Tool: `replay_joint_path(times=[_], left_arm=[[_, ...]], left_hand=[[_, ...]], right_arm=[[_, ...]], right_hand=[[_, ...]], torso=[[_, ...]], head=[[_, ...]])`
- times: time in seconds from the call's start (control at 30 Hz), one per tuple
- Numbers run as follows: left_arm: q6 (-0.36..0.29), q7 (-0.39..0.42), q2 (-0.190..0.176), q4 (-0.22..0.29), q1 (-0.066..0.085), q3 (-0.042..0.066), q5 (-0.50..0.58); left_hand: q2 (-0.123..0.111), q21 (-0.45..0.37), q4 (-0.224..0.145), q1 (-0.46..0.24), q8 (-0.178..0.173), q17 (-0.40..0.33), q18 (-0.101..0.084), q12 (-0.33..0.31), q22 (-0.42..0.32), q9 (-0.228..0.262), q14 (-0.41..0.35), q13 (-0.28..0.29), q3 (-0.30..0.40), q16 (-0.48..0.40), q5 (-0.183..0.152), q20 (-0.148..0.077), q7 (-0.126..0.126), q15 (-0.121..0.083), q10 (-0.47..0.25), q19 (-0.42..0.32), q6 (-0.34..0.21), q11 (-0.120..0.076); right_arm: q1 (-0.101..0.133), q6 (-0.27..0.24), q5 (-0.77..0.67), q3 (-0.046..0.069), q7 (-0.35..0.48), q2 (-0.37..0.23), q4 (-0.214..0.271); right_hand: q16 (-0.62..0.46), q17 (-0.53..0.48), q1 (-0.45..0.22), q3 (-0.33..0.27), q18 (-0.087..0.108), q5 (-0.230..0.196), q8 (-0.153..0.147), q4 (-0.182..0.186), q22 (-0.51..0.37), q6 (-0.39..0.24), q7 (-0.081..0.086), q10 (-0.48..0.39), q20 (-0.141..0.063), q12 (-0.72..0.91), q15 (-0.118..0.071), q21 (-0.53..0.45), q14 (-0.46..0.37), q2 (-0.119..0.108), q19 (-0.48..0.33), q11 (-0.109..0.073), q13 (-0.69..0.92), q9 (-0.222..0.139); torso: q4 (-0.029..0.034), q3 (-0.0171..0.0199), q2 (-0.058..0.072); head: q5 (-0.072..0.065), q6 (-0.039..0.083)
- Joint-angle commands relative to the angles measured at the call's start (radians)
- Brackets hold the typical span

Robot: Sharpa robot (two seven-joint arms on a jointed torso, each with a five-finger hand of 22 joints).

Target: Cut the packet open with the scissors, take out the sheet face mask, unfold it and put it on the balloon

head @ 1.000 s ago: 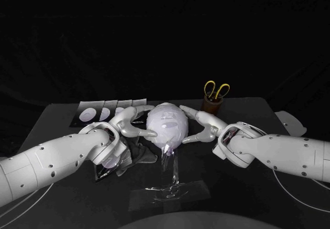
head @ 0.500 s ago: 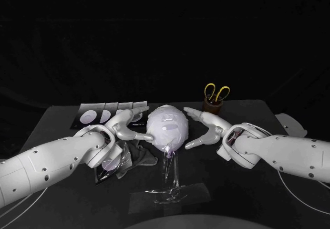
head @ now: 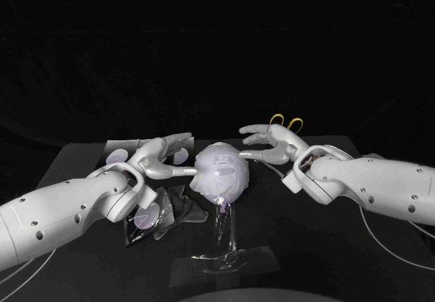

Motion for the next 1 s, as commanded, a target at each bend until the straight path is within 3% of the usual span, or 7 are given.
replay_joint_path(times=[0.03, 0.23, 0.43, 0.57, 0.63, 0.83, 1.0], left_arm=[[-0.045, -0.022, 0.01, 0.007, 0.005, 0.002, 0.156], [-0.075, -0.131, 0.044, -0.006, 0.01, 0.002, 0.165], [-0.08, -0.224, 0.076, -0.022, 0.011, 0.001, 0.132], [-0.067, -0.285, 0.1, -0.031, 0.011, 0.0, 0.084], [-0.062, -0.305, 0.11, -0.032, 0.011, -0.001, 0.058], [-0.041, -0.325, 0.125, -0.029, 0.011, -0.003, -0.002], [-0.033, -0.332, 0.128, -0.026, 0.011, -0.004, -0.04]], left_hand=[[0.002, 0.008, -0.003, -0.035, 0.013, 0.015, 0.002, 0.022, 0.004, 0.01, 0.055, 0.011, 0.008, 0.02, 0.003, 0.002, 0.154, 0.007, 0.083, 0.018, 0.032, 0.015], [-0.006, 0.009, -0.003, -0.087, 0.017, 0.013, -0.006, 0.029, 0.004, 0.012, 0.048, 0.013, -0.007, 0.019, 0.003, 0.001, 0.157, 0.007, 0.121, 0.019, 0.039, 0.013], [-0.009, 0.008, -0.003, -0.119, 0.014, 0.01, -0.009, 0.028, 0.003, 0.01, 0.035, 0.011, -0.011, 0.014, 0.0, 0.003, 0.157, 0.008, 0.126, 0.014, 0.031, 0.013], [-0.011, 0.008, -0.002, -0.136, 0.016, 0.011, -0.01, 0.03, 0.003, 0.012, 0.039, 0.012, -0.012, 0.015, -0.002, 0.004, 0.157, 0.008, 0.136, 0.013, 0.039, 0.012], [-0.011, 0.008, -0.003, -0.158, 0.017, 0.011, -0.011, 0.03, 0.003, 0.013, 0.038, 0.012, -0.014, 0.015, -0.004, 0.003, 0.157, 0.007, 0.137, 0.013, 0.04, 0.012], [-0.012, 0.009, -0.003, -0.183, 0.016, 0.001, -0.01, 0.026, 0.004, 0.012, 0.004, 0.009, -0.012, 0.005, -0.006, 0.003, 0.157, 0.009, 0.126, 0.018, 0.034, 0.013], [-0.013, 0.009, -0.004, -0.194, 0.014, -0.003, -0.01, 0.022, 0.003, 0.011, -0.014, 0.007, -0.013, -0.002, -0.007, 0.003, 0.157, 0.012, 0.115, 0.016, 0.029, 0.015]], right_arm=[[0.019, -0.018, 0.139, 0.001, 0.05, 0.024, -0.026], [0.052, -0.031, 0.176, 0.001, 0.002, 0.094, -0.106], [0.065, -0.009, 0.174, 0.001, -0.075, 0.176, -0.195], [0.068, 0.019, 0.149, 0.001, -0.13, 0.236, -0.257], [0.069, 0.031, 0.134, 0.001, -0.151, 0.258, -0.28], [0.069, 0.079, 0.076, 0.0, -0.2, 0.312, -0.337], [0.068, 0.111, 0.041, 0.0, -0.224, 0.336, -0.357]], right_hand=[[0.032, 0.021, -0.001, 0.004, 0.019, -0.002, 0.026, -0.002, 0.012, 0.079, 0.136, 0.07, 0.0, 0.013, -0.011, 0.011, 0.099, 0.025, 0.038, -0.007, 0.0, 0.023], [0.05, 0.021, 0.009, 0.011, 0.036, -0.002, 0.064, -0.008, 0.033, 0.21, 0.128, 0.136, 0.0, 0.016, -0.027, 0.034, 0.166, 0.068, 0.119, -0.021, -0.008, 0.052], [0.021, 0.001, -0.013, -0.02, 0.028, -0.003, 0.017, -0.004, 0.009, 0.13, 0.137, 0.112, 0.001, -0.024, -0.017, 0.018, 0.139, 0.053, 0.086, -0.011, -0.015, 0.008], [-0.014, -0.027, -0.042, -0.053, 0.017, -0.003, -0.024, 0.002, -0.011, 0.044, 0.14, 0.074, 0.001, -0.058, -0.006, 0.003, 0.057, 0.039, 0.048, -0.002, -0.016, -0.03], [-0.043, -0.05, -0.068, -0.08, 0.008, -0.004, -0.049, 0.005, -0.033, -0.011, 0.142, 0.0, 0.001, -0.083, 0.004, -0.014, -0.017, 0.025, 0.003, 0.004, -0.02, -0.055], [-0.077, -0.079, -0.087, -0.099, -0.005, -0.005, -0.078, 0.007, -0.057, -0.078, 0.143, -0.111, 0.001, -0.091, 0.015, -0.032, -0.112, -0.005, -0.049, 0.012, -0.025, -0.084], [-0.096, -0.096, -0.119, -0.083, -0.012, -0.005, -0.097, 0.012, -0.067, -0.126, 0.145, -0.187, 0.001, -0.094, 0.022, -0.04, -0.168, -0.074, -0.07, 0.016, -0.028, -0.103]], torso=[[-0.0003, 0.0005, -0.001], [-0.0016, 0.0004, 0.001], [-0.001, 0.0008, 0.002], [0.0005, 0.0006, 0.002], [-0.001, 0.0003, 0.002], [-0.0028, 0.0006, 0.001], [0.0003, 0.0011, 0.0]], head=[[0.003, 0.005], [0.008, 0.017], [0.006, 0.023], [0.003, 0.025], [0.003, 0.026], [0.004, 0.025], [0.002, 0.023]])
